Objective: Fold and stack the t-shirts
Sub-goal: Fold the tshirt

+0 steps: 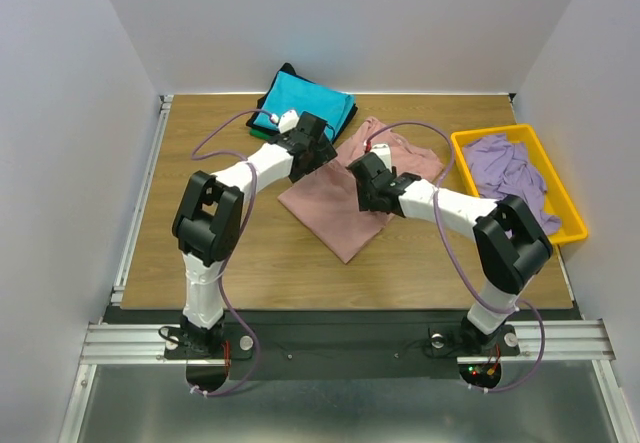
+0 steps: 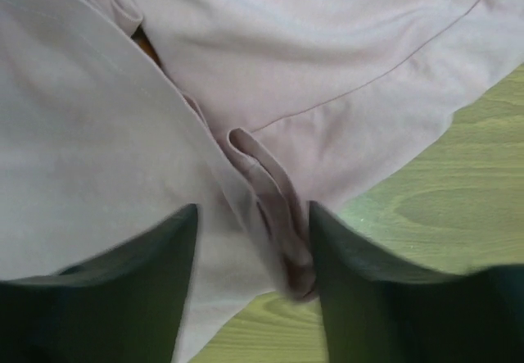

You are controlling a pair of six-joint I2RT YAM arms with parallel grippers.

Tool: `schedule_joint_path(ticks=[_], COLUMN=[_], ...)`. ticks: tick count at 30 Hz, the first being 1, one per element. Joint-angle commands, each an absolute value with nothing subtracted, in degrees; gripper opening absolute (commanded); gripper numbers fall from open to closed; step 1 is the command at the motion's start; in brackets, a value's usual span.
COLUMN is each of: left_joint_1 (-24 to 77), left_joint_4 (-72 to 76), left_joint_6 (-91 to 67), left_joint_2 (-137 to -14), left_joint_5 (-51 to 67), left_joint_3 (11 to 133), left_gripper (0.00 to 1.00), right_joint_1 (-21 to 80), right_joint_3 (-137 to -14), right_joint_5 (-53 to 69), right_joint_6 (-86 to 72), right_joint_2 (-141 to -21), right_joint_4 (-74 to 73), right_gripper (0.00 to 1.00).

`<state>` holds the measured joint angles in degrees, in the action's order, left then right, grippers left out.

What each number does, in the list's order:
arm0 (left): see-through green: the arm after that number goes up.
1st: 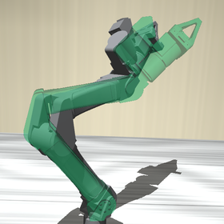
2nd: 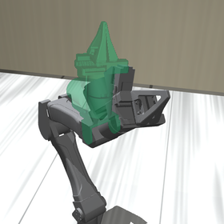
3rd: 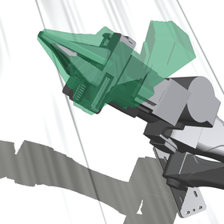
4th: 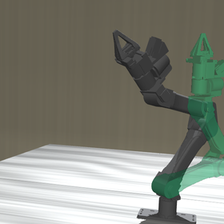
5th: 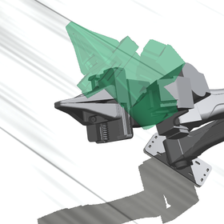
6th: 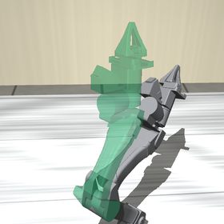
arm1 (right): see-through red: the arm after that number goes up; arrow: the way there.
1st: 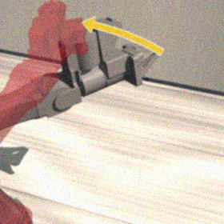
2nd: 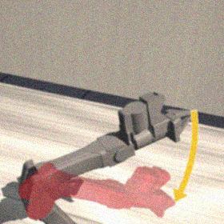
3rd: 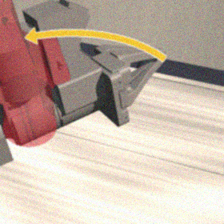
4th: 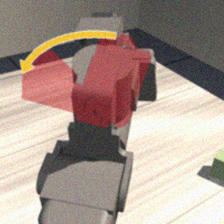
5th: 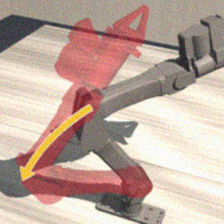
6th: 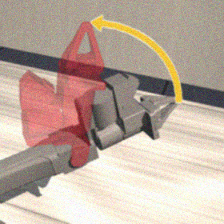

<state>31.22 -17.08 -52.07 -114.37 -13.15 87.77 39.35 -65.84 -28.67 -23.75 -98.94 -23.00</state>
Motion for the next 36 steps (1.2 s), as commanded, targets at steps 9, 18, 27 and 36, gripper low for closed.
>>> schedule_joint_path(ticks=[9, 18, 27, 36], left_joint_1=[33.66, 30.51, 26.81, 26.28], left_joint_4=[-16.17, -14.33, -10.02, -8.35], left_joint_6=[-48.96, -47.90, -47.02, -46.94], left_joint_2=[-91.59, -83.58, -87.36, -94.74], left_joint_5=[-17.31, -15.40, -11.25, -11.43], left_joint_3=[73.75, 57.58, 52.82, 55.63], left_gripper=[0.98, 0.98, 0.91, 0.71], right_joint_1=[39.02, 47.01, 59.23, 62.40], right_joint_3=[-65.75, -59.94, -63.98, -64.60], right_joint_5=[-26.21, -15.65, -16.35, -17.84], right_joint_6=[-21.19, -18.37, -20.74, -24.17], right_joint_2=[-90.80, -85.60, -98.60, -101.69], right_joint_4=[-23.55, -23.20, -23.29, -23.55], right_gripper=[1.00, 1.00, 1.00, 0.98])
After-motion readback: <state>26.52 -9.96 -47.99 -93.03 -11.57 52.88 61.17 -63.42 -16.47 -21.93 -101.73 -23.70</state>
